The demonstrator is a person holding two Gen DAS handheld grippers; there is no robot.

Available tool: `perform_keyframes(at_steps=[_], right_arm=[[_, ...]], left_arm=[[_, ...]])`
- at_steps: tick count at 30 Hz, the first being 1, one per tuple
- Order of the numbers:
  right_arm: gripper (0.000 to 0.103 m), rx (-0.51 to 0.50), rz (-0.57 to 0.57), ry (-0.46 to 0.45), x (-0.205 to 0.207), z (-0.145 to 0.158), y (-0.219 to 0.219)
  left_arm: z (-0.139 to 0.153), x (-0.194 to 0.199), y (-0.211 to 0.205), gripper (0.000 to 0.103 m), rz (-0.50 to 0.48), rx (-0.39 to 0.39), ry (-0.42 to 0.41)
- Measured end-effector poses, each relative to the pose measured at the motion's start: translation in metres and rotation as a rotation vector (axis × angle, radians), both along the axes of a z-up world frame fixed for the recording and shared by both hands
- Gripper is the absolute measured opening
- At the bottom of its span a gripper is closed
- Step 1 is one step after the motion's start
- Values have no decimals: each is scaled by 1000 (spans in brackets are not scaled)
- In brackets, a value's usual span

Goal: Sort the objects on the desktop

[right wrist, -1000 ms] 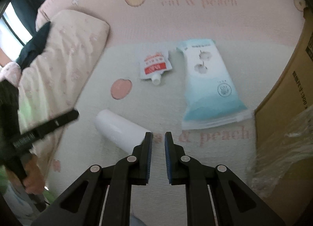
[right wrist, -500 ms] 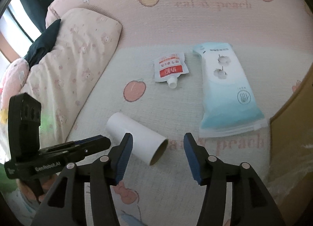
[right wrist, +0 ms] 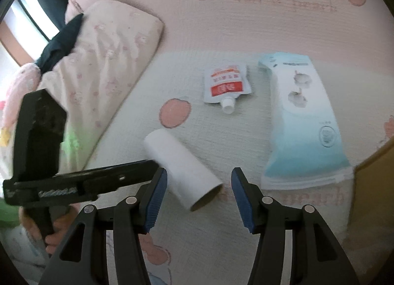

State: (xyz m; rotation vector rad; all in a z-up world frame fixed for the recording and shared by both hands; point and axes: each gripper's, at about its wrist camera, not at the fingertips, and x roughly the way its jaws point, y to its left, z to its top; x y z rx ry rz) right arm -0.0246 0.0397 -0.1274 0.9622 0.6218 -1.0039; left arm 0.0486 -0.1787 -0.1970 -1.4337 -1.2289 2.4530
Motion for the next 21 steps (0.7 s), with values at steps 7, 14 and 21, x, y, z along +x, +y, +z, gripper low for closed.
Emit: perform_keyframes(at_steps=[7, 14, 21], right_arm=[[50, -25, 90, 28, 8, -6, -10], [40, -3, 154, 64, 18, -15, -14], [39, 37, 145, 55, 18, -17, -13]], left_arm=[[-4, -11, 3, 37, -4, -17, -6], [-10, -10, -13, 48, 70, 46, 10], [-28, -23, -17, 49, 78, 197, -1]])
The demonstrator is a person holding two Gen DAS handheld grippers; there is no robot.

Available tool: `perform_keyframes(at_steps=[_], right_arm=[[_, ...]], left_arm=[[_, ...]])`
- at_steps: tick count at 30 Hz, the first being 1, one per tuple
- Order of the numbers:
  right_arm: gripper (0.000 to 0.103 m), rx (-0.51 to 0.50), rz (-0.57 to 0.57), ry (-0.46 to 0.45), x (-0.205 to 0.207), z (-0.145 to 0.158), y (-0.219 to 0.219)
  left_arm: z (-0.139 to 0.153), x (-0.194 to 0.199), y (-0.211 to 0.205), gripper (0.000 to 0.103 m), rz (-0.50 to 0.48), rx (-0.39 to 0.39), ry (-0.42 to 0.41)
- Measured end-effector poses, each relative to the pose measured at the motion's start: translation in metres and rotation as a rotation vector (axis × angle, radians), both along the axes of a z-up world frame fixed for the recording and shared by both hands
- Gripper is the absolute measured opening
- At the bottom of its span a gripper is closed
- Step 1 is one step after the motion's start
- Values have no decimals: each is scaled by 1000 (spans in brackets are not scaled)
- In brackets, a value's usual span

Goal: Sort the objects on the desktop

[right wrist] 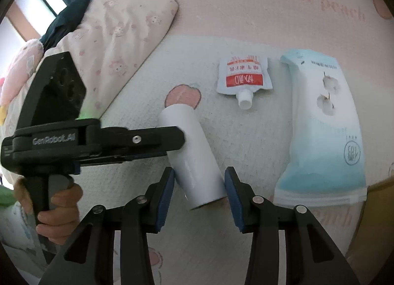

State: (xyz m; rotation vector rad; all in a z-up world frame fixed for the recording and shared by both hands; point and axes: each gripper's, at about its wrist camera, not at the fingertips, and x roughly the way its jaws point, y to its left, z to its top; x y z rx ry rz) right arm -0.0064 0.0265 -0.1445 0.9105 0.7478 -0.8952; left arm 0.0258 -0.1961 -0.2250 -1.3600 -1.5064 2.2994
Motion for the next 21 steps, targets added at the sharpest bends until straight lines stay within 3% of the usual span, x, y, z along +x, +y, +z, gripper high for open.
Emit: perform_keyframes(at_steps=[4, 7, 11, 21], right_arm=[[37, 31, 18, 33, 6, -6, 4], [37, 38, 16, 79, 15, -15, 7], [36, 29, -11, 51, 10, -14, 10], [36, -57, -35, 68, 0, 17, 21]], left_arm=[[2, -12, 8, 46, -33, -8, 1], [10, -17, 18, 46, -59, -74, 8], [19, -19, 25, 45, -79, -127, 30], [63, -25, 45, 44, -142, -226, 103]])
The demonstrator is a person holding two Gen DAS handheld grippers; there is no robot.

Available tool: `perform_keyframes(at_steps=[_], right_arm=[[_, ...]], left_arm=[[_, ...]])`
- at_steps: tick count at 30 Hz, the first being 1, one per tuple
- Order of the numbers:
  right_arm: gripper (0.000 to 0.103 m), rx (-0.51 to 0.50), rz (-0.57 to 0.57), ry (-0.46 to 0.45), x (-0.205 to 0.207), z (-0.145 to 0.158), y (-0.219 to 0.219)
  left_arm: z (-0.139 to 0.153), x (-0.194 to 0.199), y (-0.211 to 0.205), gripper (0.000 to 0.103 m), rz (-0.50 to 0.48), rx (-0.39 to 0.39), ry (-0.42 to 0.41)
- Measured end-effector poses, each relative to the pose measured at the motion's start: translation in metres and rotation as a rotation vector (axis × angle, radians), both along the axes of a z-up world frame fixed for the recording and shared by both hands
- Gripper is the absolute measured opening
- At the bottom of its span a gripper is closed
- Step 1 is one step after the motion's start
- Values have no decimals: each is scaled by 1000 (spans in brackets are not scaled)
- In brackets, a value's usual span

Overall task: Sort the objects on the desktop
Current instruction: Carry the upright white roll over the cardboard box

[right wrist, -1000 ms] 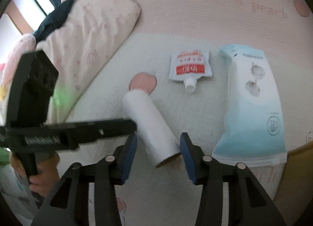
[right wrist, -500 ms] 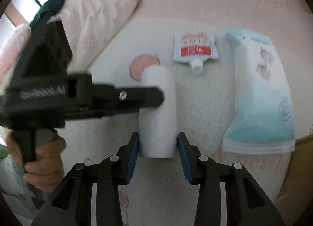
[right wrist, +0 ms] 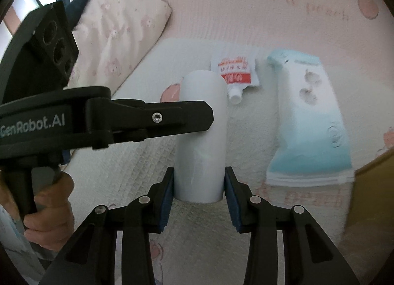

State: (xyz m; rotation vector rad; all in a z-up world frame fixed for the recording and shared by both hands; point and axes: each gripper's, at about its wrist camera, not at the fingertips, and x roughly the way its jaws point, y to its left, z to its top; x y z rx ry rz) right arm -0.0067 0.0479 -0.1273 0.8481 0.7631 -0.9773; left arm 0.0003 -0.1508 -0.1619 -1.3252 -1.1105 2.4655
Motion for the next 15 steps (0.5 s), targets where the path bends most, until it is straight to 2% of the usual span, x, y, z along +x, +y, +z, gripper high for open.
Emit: perform_keyframes(at_steps=[5, 10, 13, 15], right_arm=[[36, -86, -21, 53, -11, 29, 8], [36, -154, -97, 39, -28, 66, 16], [36, -199, -138, 28, -28, 91, 18], [36, -223, -152, 26, -33, 103, 22]], left_arm=[[42, -4, 21, 44, -64, -100, 84], [92, -7, 47, 43, -133, -209, 204], [115, -8, 59, 43, -162, -247, 271], [127, -10, 64, 43, -170, -243, 295]])
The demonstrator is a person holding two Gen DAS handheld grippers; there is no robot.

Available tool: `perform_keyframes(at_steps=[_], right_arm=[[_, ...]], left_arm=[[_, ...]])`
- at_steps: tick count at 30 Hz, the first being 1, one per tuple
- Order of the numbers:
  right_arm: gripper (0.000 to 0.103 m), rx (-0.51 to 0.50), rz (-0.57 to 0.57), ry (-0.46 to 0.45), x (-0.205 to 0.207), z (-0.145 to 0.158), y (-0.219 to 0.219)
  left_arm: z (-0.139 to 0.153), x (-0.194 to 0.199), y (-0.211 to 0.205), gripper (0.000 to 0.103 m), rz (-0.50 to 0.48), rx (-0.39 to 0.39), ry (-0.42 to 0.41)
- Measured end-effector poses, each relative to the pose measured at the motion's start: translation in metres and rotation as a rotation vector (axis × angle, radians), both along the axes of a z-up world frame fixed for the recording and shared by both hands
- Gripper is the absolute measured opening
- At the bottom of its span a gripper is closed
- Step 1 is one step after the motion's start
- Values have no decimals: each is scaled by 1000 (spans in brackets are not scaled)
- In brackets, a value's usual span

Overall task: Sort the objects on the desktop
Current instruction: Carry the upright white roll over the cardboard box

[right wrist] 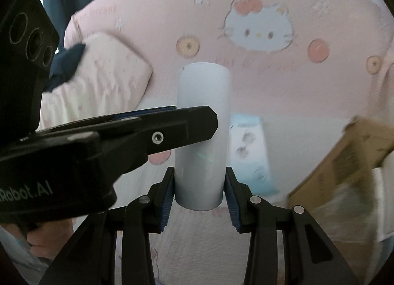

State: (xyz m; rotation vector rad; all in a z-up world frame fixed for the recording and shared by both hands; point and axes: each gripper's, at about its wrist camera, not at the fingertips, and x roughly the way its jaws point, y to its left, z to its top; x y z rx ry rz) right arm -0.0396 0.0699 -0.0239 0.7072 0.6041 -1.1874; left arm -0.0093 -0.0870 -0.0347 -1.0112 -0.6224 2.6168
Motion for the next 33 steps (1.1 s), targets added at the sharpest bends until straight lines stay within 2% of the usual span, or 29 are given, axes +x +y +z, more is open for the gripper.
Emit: perform_keyframes(at_steps=[7, 12, 17, 23, 26, 30, 33], right_arm=[[36, -63, -42, -3, -29, 30, 16], [36, -88, -93, 38, -46, 49, 26], [36, -110, -160, 33, -73, 66, 38], [36, -122, -238, -23, -109, 78, 48], [36, -107, -279, -63, -126, 77, 50], [36, -60, -335, -147, -149, 70, 50], [36, -21, -369, -170, -160, 60, 49]], left_arm=[[27, -6, 19, 43, -53, 46, 43], [40, -11, 43, 43, -112, 59, 79], [53, -24, 68, 43, -177, 85, 95], [63, -40, 97, 41, -257, 118, 99], [62, -51, 113, 40, -288, 126, 75], [60, -64, 136, 40, -319, 84, 37], [56, -73, 153, 40, -347, 61, -4]])
